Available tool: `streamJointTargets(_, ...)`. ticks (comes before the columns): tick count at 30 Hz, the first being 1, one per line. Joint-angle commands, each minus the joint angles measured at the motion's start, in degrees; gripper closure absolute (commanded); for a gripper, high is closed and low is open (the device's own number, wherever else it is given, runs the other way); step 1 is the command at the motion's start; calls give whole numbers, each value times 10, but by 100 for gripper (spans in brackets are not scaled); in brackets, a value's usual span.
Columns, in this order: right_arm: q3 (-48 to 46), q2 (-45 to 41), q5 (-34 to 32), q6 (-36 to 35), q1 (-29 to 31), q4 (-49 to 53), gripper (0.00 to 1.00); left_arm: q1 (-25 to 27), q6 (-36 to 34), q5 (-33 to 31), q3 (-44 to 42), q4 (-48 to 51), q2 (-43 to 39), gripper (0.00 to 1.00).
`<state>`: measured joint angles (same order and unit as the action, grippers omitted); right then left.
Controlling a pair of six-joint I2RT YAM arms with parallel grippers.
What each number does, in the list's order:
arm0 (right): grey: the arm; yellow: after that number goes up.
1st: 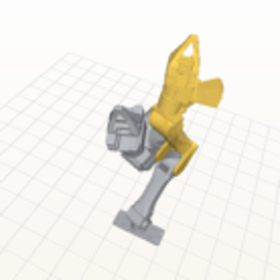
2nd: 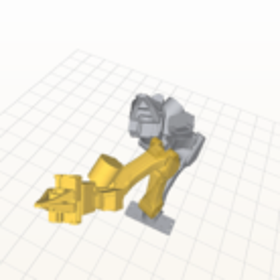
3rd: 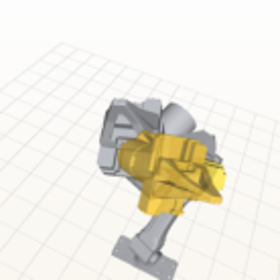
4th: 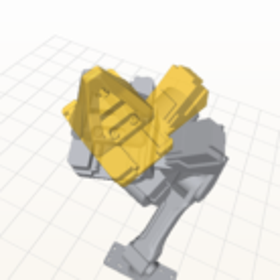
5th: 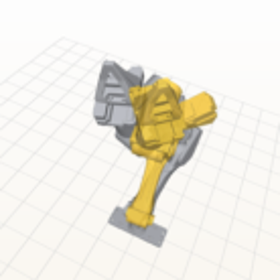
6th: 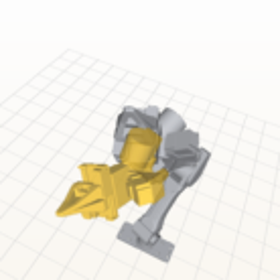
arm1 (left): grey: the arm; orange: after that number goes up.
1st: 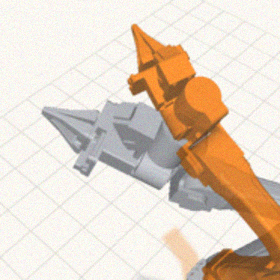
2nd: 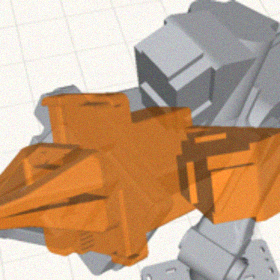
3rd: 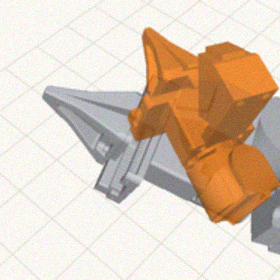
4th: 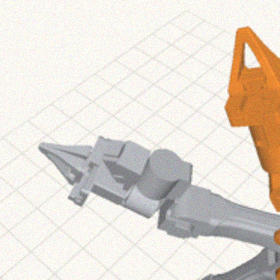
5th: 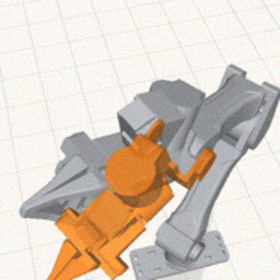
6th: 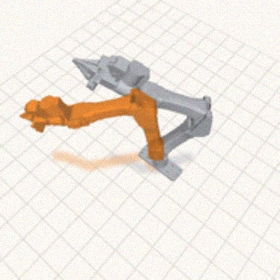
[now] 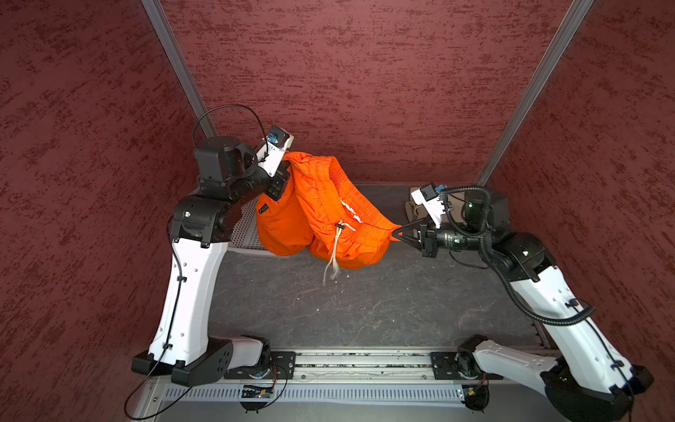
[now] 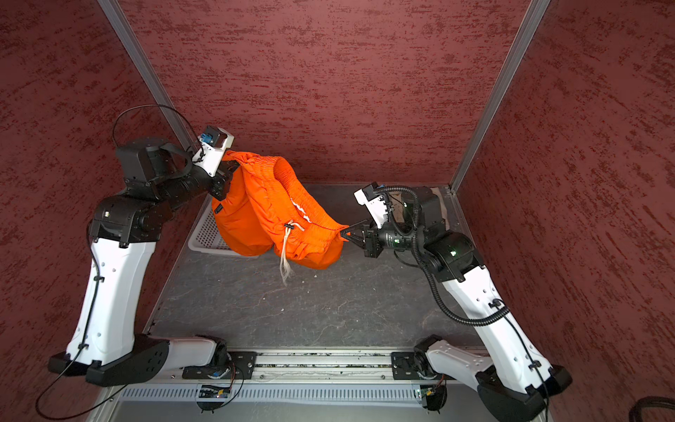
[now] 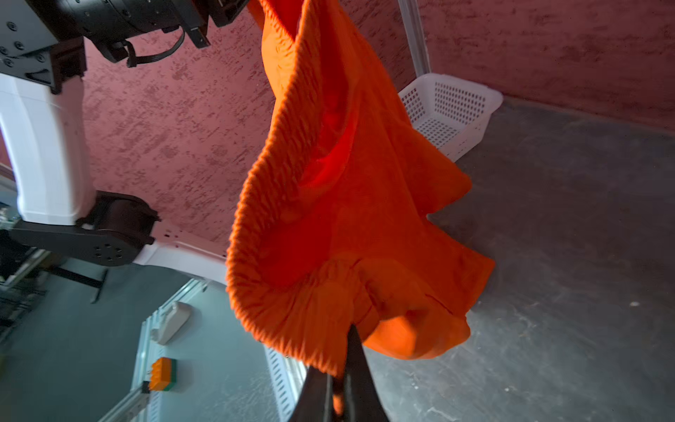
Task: Fold and stack the shorts
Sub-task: 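Raise the orange shorts high with both grippers, stretching the waistband between them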
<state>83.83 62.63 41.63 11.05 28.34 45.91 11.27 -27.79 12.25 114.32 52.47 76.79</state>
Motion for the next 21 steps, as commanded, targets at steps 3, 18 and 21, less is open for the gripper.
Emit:
streamJointTargets(3,40,-54,5,39,-1,16,100,-6,13,19,31,-35,-28,91)
streamJointTargets(18,136,-45,36,-7,-2,119,100,-6,26,23,-29,-33,-145,90)
streamJointTargets(21,122,-39,44,-17,-2,128,100,-6,17,25,-24,-34,-120,89)
